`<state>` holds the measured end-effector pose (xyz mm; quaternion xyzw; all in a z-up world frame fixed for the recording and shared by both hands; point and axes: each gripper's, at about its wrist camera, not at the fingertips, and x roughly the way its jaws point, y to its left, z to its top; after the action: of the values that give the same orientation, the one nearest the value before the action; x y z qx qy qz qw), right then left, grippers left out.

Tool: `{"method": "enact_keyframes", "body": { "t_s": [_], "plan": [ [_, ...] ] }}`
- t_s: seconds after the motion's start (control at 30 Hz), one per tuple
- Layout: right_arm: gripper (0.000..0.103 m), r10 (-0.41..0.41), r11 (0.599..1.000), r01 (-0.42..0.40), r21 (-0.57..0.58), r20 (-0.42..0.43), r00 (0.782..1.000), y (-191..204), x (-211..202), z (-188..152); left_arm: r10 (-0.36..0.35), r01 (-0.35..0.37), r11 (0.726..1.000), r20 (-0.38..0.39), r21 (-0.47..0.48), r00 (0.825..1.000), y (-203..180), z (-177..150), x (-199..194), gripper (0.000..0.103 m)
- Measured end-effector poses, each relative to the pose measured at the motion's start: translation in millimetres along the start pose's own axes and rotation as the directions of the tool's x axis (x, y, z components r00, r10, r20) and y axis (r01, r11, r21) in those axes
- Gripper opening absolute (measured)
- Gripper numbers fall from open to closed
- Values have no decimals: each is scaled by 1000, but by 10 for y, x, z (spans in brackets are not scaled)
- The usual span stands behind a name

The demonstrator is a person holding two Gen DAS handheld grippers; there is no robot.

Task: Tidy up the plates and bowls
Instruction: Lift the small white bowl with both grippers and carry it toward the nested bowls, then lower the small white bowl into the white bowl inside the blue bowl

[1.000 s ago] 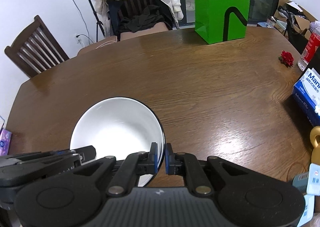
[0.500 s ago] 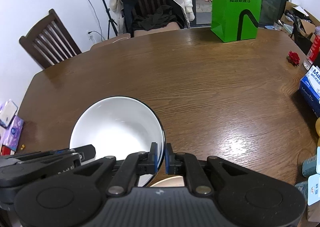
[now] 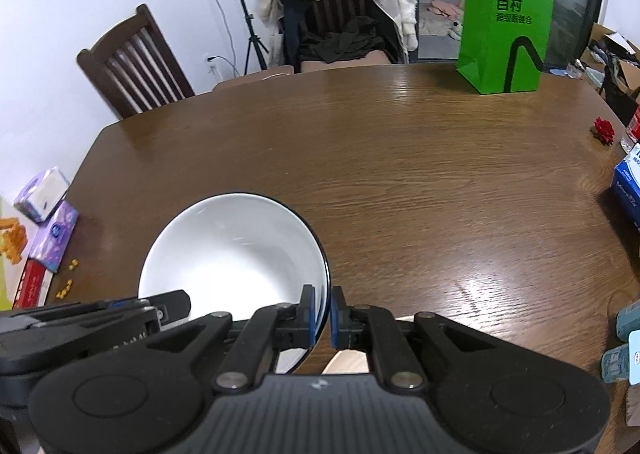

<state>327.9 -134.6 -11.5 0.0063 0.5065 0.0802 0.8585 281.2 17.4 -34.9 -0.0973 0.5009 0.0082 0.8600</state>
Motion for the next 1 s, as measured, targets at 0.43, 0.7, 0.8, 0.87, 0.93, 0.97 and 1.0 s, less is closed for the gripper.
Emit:
{"method": "enact_keyframes", "body": {
  "t_s": [0.43,0.7,0.8,0.87,0.93,0.97,1.0],
  "plan": [
    [7,39,998,-39,-51,11,999,416,-156,-261,37,-36,999,32,-31,999,374,-245,-285,8],
    [7,62,995,-61,-82,10,998,681,-201,-383,60,-57,997,38,-61,998,611,-388,-431,8],
    [7,71,993,-70,-92,7,997,773,-200,-424,67,-64,996,37,-69,997,708,-436,-476,8],
    [7,76,992,-76,-97,4,997,838,-200,-456,72,-70,995,35,-76,997,768,-462,-500,9],
    [7,81,991,-81,-105,0,997,904,-199,-485,75,-72,994,35,-82,997,830,-490,-524,9],
    [7,82,991,-82,-108,-1,997,928,-195,-492,76,-73,994,34,-85,997,865,-505,-537,9],
    [7,85,990,-85,-111,-2,996,962,-196,-504,77,-74,993,33,-88,996,889,-514,-543,9]
  ]
}}
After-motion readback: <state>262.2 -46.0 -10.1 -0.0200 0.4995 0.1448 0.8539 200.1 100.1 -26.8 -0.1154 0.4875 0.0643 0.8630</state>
